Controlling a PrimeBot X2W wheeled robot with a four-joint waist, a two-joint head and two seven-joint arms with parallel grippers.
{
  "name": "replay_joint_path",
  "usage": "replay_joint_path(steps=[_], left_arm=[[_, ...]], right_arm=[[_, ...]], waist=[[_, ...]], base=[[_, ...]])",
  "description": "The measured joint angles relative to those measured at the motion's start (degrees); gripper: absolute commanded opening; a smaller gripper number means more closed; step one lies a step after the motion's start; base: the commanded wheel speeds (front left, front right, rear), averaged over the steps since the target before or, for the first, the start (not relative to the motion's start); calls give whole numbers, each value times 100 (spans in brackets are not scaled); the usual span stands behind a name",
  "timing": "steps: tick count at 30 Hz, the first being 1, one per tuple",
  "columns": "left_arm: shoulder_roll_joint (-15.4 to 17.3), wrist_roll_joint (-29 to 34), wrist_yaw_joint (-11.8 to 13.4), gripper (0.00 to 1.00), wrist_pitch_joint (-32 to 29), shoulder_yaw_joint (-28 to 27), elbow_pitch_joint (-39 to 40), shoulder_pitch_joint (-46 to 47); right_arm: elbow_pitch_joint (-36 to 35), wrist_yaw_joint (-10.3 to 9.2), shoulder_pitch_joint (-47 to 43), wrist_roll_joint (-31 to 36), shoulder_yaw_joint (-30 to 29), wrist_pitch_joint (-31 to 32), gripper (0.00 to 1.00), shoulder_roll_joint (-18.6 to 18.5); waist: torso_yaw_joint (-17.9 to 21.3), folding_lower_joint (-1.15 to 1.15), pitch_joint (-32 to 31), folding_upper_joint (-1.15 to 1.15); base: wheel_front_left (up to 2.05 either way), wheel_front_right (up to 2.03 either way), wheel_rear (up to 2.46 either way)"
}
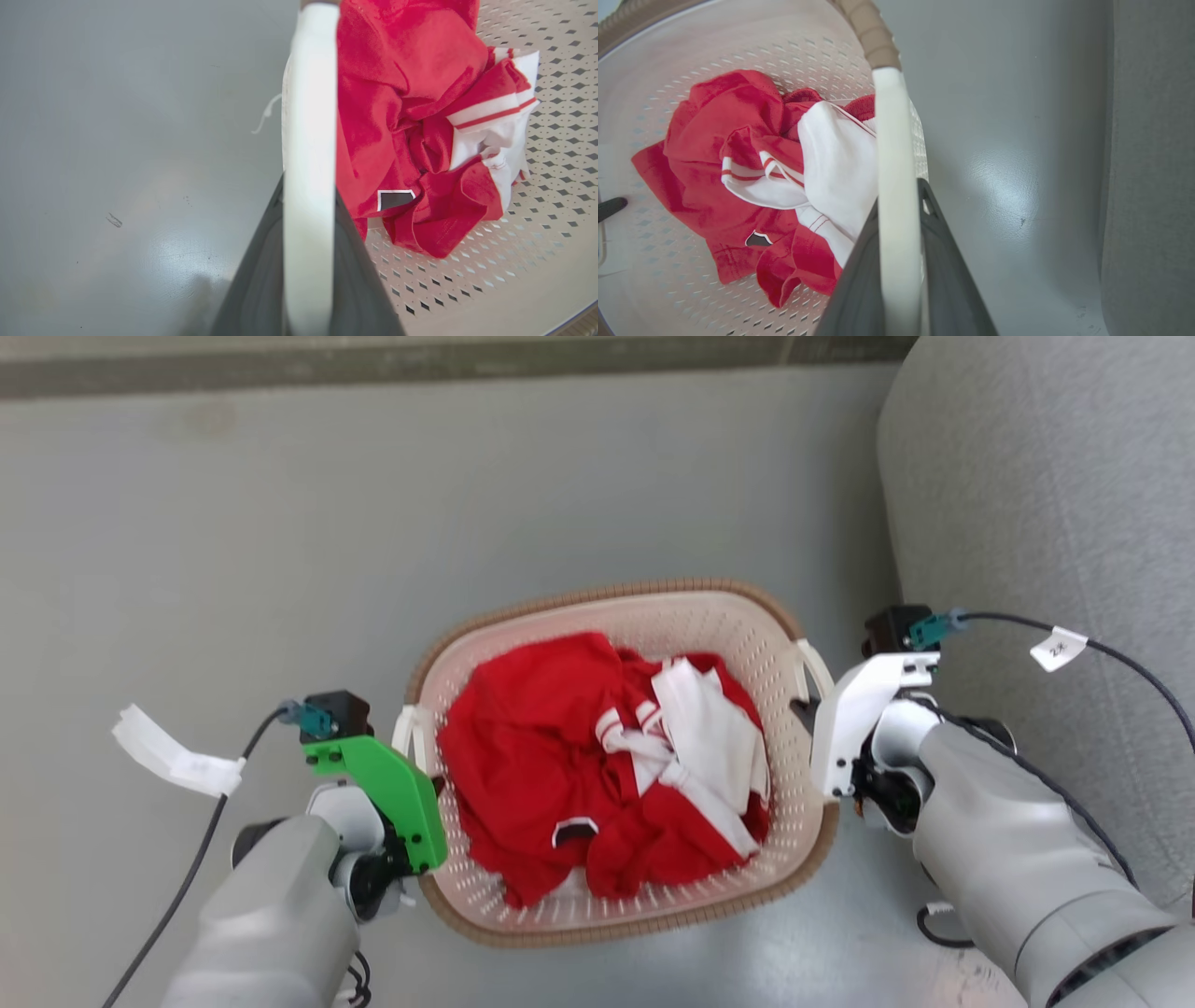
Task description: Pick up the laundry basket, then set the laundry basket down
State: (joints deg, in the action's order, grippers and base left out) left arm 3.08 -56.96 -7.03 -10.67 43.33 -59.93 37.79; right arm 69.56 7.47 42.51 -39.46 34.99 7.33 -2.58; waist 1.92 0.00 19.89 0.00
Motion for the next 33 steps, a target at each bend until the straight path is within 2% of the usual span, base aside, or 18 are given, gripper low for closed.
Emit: replay_joint_path(steps=[21, 33], left_arm=[[-13, -588, 0, 0, -868, 268, -133, -800], [7, -642, 0, 0, -1098, 303, -145, -801]], right_arm=[[24, 0, -787, -457, 298, 1001, 0, 19], [22, -8, -785, -584, 354, 1267, 0, 13]], waist=[[15, 0, -1487, 0], [57, 0, -1664, 0]], base=[[0, 0, 0], [0, 0, 0]])
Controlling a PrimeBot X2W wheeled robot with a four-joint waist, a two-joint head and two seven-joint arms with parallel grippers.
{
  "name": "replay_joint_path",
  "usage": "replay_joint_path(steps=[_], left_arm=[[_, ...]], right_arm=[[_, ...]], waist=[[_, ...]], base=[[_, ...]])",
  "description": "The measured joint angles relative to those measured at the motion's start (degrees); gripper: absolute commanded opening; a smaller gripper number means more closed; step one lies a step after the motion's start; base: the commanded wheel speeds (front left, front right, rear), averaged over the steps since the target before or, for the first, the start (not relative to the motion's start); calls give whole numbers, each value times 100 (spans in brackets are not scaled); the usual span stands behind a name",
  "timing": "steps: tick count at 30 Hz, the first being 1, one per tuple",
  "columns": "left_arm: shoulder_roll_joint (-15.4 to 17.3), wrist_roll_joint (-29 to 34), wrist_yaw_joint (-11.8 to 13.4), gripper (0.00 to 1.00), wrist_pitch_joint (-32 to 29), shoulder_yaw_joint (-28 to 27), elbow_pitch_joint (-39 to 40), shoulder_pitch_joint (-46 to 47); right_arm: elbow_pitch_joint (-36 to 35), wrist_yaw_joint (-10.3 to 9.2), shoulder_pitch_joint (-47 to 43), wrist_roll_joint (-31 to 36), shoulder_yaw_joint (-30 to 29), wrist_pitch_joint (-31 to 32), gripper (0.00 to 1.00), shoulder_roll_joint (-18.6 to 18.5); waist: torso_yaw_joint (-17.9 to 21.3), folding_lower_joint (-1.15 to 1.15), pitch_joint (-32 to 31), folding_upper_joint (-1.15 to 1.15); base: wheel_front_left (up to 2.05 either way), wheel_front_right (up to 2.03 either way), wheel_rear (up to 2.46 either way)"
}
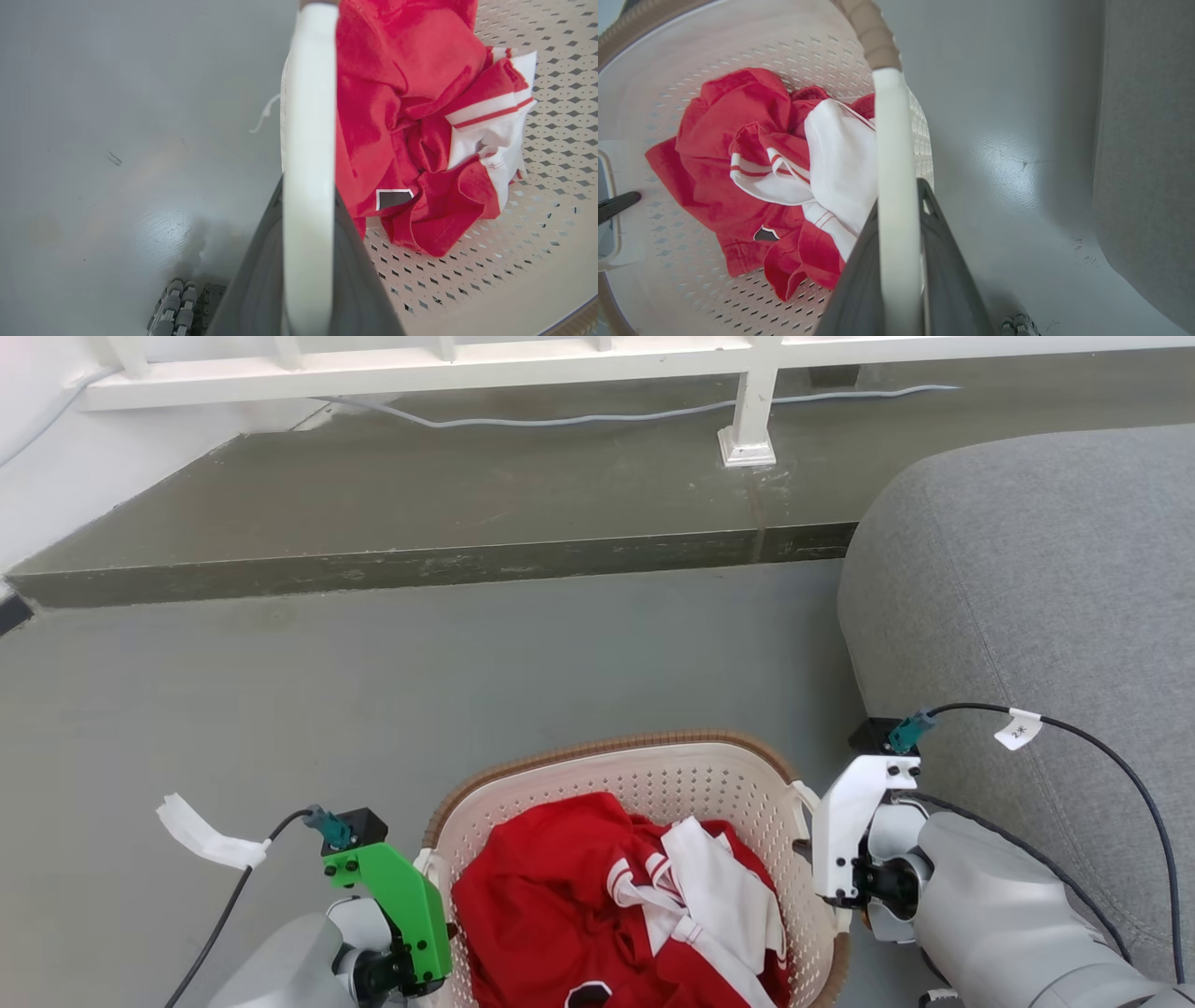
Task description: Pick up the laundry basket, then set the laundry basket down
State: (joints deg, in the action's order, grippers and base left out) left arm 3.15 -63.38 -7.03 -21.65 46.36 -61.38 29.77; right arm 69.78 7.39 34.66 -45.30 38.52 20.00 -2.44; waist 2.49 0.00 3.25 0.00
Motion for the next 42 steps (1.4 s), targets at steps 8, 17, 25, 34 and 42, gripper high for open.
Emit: replay_joint_path(steps=[8, 17, 25, 34, 42], left_arm=[[22, -24, 0, 0, -4, 20, 8, 0], [41, -58, 0, 0, -4, 63, 24, 0], [71, -148, 0, 0, 9, 97, 34, 1], [111, -157, 0, 0, 164, 118, 76, 32], [191, -119, 0, 0, 448, 159, 203, 369]], right_arm=[[-13, 0, 1, -16, 54, 24, 0, 1], [-36, -1, 1, -67, 100, 24, 0, -4], [-55, -1, 2, -120, 132, 23, 0, -4], [-89, -2, 51, -174, 137, -91, 0, -4], [-118, -2, 322, -169, 107, -443, 0, -11]], waist=[[12, 0, 14, 0], [24, 0, 41, 0], [40, 0, 69, 0], [54, 0, 192, 0], [58, 0, 575, 0]], base=[[0, 0, 0], [0, 0, 0], [0, 0, 0], [0, 0, 0], [0, 0, 0]])
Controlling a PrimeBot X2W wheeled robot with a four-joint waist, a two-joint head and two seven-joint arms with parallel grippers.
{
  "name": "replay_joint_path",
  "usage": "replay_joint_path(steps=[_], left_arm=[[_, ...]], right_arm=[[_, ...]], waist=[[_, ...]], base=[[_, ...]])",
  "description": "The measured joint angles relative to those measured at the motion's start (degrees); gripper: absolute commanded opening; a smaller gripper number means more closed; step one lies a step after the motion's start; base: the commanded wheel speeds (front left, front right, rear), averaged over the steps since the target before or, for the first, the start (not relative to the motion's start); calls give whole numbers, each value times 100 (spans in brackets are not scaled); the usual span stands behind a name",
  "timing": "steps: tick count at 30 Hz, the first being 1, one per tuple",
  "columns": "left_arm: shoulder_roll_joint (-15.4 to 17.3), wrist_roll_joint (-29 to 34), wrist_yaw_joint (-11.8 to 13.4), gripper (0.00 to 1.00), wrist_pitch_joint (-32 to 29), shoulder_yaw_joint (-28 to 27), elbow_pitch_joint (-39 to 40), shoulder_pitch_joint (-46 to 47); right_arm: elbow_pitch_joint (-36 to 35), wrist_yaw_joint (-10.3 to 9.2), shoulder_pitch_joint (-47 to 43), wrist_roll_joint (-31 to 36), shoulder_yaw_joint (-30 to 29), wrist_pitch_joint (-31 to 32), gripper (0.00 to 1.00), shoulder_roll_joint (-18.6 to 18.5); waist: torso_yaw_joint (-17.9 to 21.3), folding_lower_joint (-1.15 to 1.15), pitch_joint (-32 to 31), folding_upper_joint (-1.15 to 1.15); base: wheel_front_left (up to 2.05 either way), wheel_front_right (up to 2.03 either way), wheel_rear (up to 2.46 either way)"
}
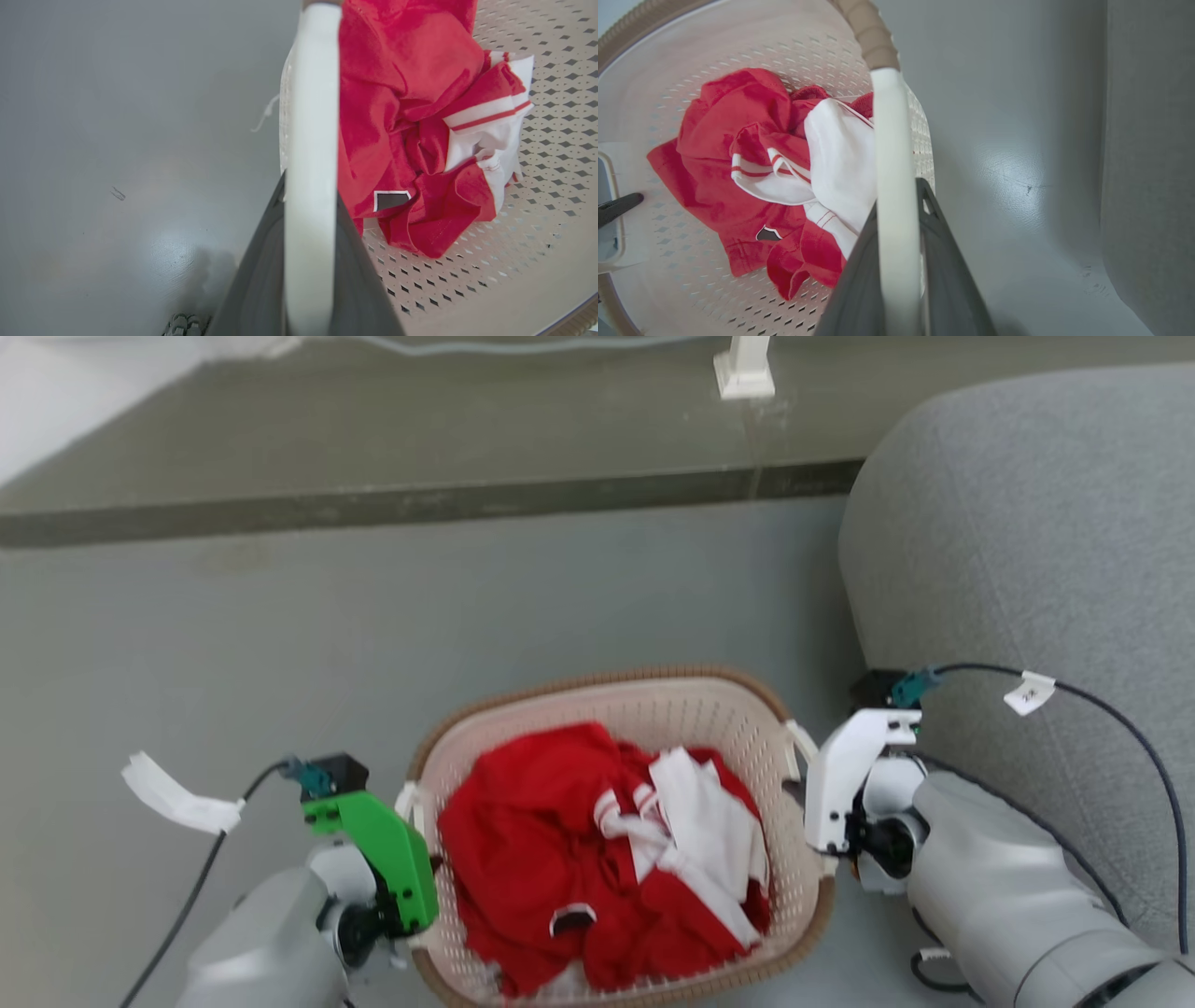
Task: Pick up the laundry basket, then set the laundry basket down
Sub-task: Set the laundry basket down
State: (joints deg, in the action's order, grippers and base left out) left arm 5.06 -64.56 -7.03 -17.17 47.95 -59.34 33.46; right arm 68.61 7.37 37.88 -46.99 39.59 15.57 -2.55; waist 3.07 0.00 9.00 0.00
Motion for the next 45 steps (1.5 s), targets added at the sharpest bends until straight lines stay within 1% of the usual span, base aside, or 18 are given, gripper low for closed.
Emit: replay_joint_path(steps=[9, 23, 37, 45], left_arm=[[47, 136, 0, 0, 346, 27, 76, 233], [113, 243, 0, 0, 1042, 34, 141, 682], [123, 309, 0, 0, 1579, 27, 138, 1116], [131, 431, -1, 0, 1758, 31, 104, 1444]], right_arm=[[-29, 1, 226, 15, -9, -311, 0, -10], [-119, 3, 519, 14, -153, -1016, 0, -18], [-146, 4, 896, 15, -244, -1612, 0, -27], [-137, 11, 1153, 14, -298, -1813, 0, -27]], waist=[[-1, 0, 612, 0], [-23, 1, 1673, 0], [-63, 1, 2601, 0], [-83, 1, 3179, 0]], base=[[0, 0, 0], [0, 0, 0], [0, 0, 0], [0, 0, 0]])
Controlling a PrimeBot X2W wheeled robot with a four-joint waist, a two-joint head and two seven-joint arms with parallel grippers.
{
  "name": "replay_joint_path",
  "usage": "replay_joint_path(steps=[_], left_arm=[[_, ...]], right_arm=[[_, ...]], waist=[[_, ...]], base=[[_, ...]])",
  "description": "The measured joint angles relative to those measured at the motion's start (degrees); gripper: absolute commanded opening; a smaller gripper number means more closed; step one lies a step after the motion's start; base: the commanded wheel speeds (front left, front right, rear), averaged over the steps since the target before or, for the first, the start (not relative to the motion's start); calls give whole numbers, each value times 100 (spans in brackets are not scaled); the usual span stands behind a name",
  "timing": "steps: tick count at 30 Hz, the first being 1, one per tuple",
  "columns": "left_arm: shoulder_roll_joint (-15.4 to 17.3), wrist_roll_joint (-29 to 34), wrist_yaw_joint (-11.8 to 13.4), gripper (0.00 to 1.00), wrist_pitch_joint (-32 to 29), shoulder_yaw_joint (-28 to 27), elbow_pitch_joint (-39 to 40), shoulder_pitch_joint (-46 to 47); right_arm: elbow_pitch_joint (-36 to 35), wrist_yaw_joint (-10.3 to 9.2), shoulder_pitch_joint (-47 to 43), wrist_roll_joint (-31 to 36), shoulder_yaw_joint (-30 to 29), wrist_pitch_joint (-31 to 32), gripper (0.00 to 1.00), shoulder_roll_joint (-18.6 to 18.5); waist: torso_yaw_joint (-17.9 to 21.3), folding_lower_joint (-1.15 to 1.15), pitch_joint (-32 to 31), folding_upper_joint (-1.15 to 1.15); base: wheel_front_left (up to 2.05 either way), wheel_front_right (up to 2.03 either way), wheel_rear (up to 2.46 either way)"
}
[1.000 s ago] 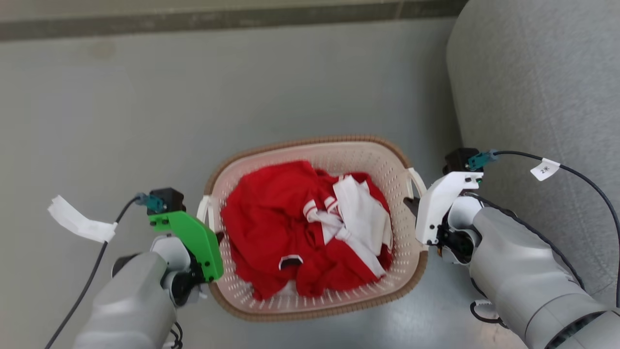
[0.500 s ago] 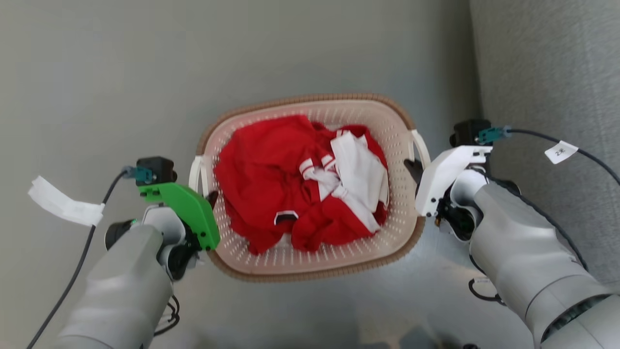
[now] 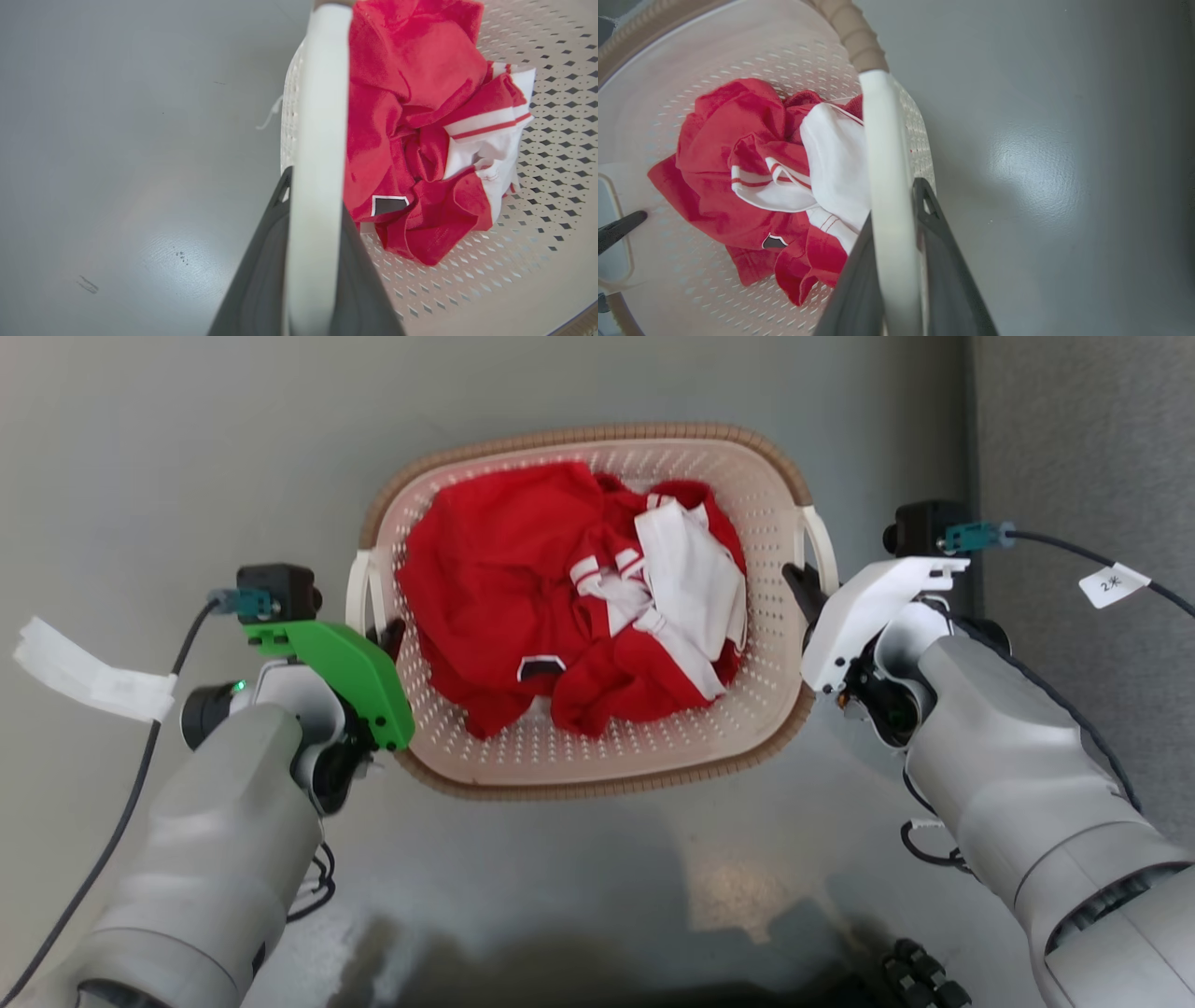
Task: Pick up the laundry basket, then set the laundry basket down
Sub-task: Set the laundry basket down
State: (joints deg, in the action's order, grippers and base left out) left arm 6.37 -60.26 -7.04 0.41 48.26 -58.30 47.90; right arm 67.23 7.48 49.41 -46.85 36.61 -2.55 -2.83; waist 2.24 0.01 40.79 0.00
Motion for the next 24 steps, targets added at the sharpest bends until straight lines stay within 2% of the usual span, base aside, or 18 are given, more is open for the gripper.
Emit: replay_joint_path(steps=[13, 24], left_arm=[[-5, 64, -1, 0, 346, 37, -78, 378], [-30, 102, -7, 0, 479, 162, -212, 545]], right_arm=[[53, 1, 331, 1, -41, -415, 0, 9], [158, 3, 431, 9, -24, -606, 0, 24]], waist=[[4, -1, 667, 0], [20, -1, 985, 0]], base=[[0, 0, 0], [0, 0, 0]])
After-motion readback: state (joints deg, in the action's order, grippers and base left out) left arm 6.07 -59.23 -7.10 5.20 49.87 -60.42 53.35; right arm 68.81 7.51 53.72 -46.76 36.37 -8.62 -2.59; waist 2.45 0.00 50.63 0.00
